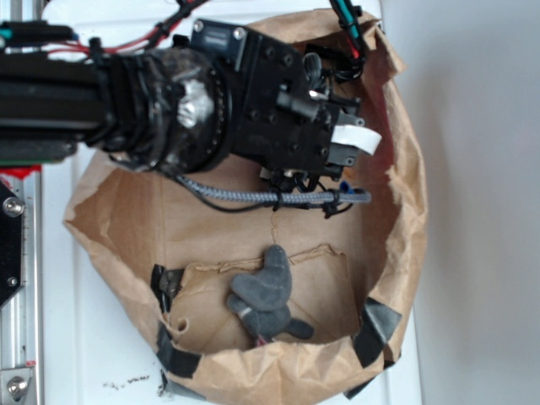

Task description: Grab the shell.

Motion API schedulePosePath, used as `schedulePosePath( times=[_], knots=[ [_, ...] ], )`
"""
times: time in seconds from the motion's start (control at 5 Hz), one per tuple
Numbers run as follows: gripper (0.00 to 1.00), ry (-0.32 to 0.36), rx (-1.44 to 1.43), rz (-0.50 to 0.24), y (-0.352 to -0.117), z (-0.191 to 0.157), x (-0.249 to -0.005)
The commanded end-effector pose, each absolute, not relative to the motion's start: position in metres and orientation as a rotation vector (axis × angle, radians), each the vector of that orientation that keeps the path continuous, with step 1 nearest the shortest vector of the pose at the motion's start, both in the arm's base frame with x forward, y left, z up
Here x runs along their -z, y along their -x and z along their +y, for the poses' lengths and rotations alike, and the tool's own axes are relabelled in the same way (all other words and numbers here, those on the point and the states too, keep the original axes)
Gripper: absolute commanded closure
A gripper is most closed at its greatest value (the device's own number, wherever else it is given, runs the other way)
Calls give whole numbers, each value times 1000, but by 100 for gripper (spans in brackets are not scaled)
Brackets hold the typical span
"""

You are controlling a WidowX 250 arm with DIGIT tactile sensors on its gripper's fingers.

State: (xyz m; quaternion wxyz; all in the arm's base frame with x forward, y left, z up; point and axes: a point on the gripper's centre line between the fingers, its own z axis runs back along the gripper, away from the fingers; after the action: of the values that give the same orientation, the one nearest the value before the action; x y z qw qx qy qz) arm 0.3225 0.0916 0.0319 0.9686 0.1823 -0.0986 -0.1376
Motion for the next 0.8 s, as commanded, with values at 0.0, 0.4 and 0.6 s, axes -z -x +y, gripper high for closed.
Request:
schedulePosePath(
  times=[0.0,0.4,0.6],
  knots=[
    [100,-273,330,-202,-313,82,-51],
    [100,-84,404,-234,-286,76,-109],
    [100,-6,435,-255,-265,64,-148]
  ],
)
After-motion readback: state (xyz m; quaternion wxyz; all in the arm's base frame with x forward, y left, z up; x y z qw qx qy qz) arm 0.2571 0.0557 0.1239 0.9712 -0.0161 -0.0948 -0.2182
